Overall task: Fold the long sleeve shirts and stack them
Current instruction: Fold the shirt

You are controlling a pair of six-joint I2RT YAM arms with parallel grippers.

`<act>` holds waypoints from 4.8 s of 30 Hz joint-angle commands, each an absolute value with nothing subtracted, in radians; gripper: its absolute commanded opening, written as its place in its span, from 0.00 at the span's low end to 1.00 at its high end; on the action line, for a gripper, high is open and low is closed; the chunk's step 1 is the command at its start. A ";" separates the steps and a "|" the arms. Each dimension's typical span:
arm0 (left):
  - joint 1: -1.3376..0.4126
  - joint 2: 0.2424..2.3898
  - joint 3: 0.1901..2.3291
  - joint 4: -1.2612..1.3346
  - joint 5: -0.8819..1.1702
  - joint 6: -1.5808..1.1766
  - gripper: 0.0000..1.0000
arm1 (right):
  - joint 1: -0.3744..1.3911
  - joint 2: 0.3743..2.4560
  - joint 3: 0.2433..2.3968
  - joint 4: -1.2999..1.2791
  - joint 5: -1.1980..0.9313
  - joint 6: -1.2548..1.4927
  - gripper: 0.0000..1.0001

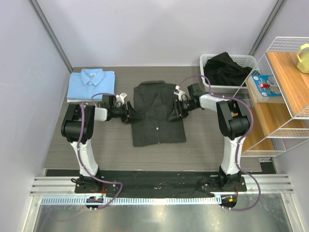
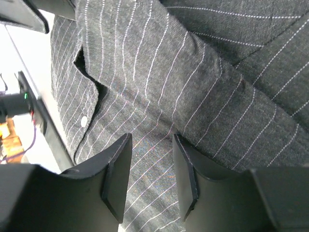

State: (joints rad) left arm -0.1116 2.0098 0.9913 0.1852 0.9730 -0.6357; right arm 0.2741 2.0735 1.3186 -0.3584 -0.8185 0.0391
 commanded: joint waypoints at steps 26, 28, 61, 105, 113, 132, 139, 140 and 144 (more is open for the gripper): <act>-0.141 1.971 1.126 0.040 0.919 -0.436 0.37 | 0.302 2.048 1.301 -0.410 -0.755 0.041 0.33; -0.127 1.993 1.173 0.055 0.888 -0.434 0.37 | 0.302 2.052 1.302 -0.416 -0.753 0.034 0.33; -0.124 1.901 1.019 0.167 0.992 -0.545 0.42 | 0.304 2.025 1.335 -0.476 -0.767 0.020 0.33; -0.397 1.750 0.744 -0.081 1.063 -0.542 0.46 | 0.532 1.807 0.847 -0.211 -0.968 0.311 0.38; -0.258 1.826 0.854 -0.339 0.980 -0.345 0.46 | 0.462 1.835 0.891 -0.360 -0.968 0.173 0.36; -1.106 1.083 0.666 -0.330 -0.228 0.477 0.64 | 0.462 1.968 1.325 -0.337 -0.795 0.054 0.37; -1.302 1.295 0.588 -0.088 -0.425 0.572 0.54 | 0.459 2.078 1.342 -0.336 -0.788 0.015 0.36; -1.307 1.311 0.580 -0.028 -0.428 0.592 0.53 | 0.459 2.094 1.336 -0.334 -0.792 0.015 0.36; -1.336 1.389 0.557 0.066 -0.449 0.624 0.52 | 0.457 2.108 1.302 -0.330 -0.790 0.011 0.35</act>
State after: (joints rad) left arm -1.3155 1.3437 0.5625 -0.1379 -0.3523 0.5583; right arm 0.4583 2.0750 1.3190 -0.3389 -0.8253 0.0547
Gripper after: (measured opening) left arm 0.523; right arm 0.355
